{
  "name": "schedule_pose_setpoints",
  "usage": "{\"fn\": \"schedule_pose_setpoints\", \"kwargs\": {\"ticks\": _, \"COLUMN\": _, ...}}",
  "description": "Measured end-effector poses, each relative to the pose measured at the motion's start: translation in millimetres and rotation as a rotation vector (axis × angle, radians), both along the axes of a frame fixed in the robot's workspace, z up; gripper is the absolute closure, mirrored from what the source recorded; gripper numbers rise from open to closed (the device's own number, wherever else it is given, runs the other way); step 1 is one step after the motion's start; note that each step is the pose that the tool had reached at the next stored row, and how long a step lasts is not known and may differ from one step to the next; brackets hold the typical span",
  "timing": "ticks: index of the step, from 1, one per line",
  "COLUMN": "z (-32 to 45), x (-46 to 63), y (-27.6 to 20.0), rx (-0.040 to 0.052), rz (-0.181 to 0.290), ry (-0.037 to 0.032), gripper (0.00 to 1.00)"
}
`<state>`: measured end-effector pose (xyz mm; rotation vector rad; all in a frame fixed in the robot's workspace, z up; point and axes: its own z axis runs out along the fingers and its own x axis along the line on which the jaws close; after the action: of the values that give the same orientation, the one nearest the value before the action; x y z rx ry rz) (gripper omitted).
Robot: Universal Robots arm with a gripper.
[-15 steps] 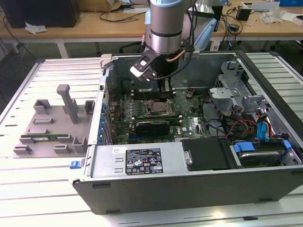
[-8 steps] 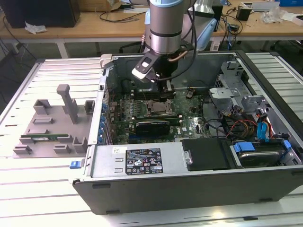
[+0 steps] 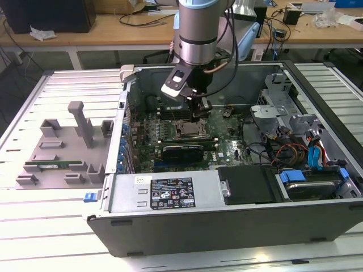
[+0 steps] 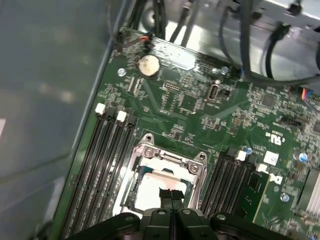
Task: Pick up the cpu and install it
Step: 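Close the cpu cover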
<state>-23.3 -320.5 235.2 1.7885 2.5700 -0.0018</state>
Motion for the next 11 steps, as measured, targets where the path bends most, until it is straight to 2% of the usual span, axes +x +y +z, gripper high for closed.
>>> {"fn": "schedule_pose_setpoints", "kwargs": {"ticks": 4, "z": 0.0, "x": -0.4, "y": 0.0, "rx": 0.0000, "rz": 0.102, "ry": 0.0000, "gripper": 0.89}}
{"fn": "schedule_pose_setpoints", "kwargs": {"ticks": 8, "z": 0.0, "x": -0.6, "y": 0.0, "rx": 0.0000, "rz": 0.168, "ry": 0.0000, "gripper": 0.89}}
{"fn": "schedule_pose_setpoints", "kwargs": {"ticks": 11, "z": 0.0, "x": -0.9, "y": 0.0, "rx": 0.0000, "rz": 0.242, "ry": 0.0000, "gripper": 0.89}}
